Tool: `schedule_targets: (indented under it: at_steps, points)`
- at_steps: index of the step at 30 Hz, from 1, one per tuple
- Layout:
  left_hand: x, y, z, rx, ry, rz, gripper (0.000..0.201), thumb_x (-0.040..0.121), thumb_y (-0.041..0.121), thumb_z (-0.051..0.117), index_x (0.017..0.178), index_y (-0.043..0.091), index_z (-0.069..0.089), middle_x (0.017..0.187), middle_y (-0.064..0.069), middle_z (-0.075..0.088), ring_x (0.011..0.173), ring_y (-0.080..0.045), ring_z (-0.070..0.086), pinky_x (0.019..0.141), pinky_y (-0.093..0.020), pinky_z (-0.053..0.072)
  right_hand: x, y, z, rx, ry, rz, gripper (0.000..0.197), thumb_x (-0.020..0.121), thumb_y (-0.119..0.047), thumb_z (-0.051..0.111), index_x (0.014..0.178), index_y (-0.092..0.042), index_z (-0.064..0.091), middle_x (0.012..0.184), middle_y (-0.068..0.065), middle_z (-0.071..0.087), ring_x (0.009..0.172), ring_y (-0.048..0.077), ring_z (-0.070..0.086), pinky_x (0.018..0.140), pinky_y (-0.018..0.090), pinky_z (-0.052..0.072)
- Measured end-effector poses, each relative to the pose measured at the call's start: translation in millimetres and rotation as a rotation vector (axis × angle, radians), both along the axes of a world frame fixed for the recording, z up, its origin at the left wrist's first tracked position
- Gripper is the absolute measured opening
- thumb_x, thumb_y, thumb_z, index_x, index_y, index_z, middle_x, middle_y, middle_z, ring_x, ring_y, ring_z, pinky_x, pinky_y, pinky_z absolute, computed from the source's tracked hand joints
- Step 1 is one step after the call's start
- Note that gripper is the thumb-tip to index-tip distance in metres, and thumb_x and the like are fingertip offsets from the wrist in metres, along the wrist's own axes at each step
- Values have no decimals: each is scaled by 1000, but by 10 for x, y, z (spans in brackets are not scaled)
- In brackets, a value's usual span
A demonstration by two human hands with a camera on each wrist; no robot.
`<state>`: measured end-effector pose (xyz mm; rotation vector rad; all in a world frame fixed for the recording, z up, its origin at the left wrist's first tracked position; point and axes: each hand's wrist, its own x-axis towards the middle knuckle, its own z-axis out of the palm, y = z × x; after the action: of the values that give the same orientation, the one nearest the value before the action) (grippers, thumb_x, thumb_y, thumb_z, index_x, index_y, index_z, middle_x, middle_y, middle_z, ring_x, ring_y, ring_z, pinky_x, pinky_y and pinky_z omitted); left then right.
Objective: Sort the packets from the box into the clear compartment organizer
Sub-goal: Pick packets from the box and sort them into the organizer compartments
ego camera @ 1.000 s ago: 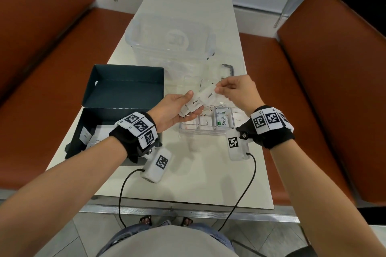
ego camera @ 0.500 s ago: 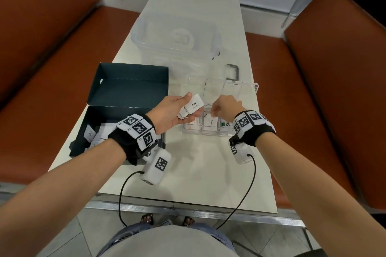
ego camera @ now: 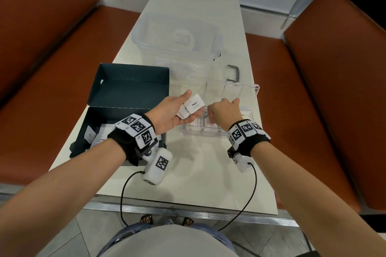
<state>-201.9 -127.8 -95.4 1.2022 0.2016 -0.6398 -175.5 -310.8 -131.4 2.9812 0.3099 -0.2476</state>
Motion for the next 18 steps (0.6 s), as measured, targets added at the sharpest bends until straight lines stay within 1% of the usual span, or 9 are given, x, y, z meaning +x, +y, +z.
schedule_targets:
  at_steps: [3,5,7,9,11,13,15,16,18]
  points:
    - [8,-2,31,-73,64,-4,55,99,46,45,117,-4,59,113,-22,69,95,-25,68,72,-26,58,-36,41,-21,-47,32,-9,17,90,-16,56,98,-24,69,93,-2,67,99,22,52,93,46,29]
    - [13,0,47,-112,99,-9,53,102,43,40,119,-4,58,116,-23,68,97,-26,68,76,-28,58,-55,53,-38,-41,41,-27,20,91,-16,52,99,-25,69,94,-3,67,99,21,52,95,46,28]
    - [10,5,64,-151,120,-6,47,104,31,35,122,-7,56,119,-25,66,99,-27,68,80,-31,57,-73,37,-37,-38,25,-15,20,92,-18,52,99,-25,69,92,-4,67,98,21,52,95,45,28]
    - [5,24,72,-182,128,8,41,100,16,33,125,-10,52,120,-27,64,104,-29,67,85,-34,56,-85,-1,-23,-15,-25,-12,20,93,-19,52,100,-27,69,91,-5,68,98,21,53,91,43,28]
    - [2,43,68,-200,132,15,36,98,5,31,126,-9,49,120,-29,63,108,-32,66,86,-37,57,-93,-49,26,172,-155,-68,20,96,-22,50,102,-27,69,92,-5,69,95,20,55,84,37,28]
    - [1,48,54,-200,132,5,36,94,-5,29,124,-9,49,120,-29,64,109,-33,66,85,-37,58,-107,-62,141,547,-268,-186,20,96,-27,52,104,-23,70,91,-4,71,85,15,59,78,28,35]
    - [-2,41,38,-183,110,-23,37,91,-12,27,121,-11,49,120,-28,63,109,-34,66,85,-37,58,-133,-23,246,888,-245,-246,23,94,-32,56,107,-20,70,90,-2,73,76,6,60,70,14,42]
    - [-3,22,32,-170,94,-43,37,91,-14,27,120,-11,50,121,-28,63,109,-34,66,85,-38,58,-164,-2,294,971,-185,-256,26,92,-36,58,110,-20,69,89,-3,72,75,6,61,69,13,44]
    - [-15,6,24,-147,67,-66,37,90,-18,29,118,-11,52,121,-28,61,109,-35,66,86,-39,58,-225,55,333,1028,-71,-251,25,87,-35,65,108,-22,71,85,-5,71,74,9,64,72,21,52]
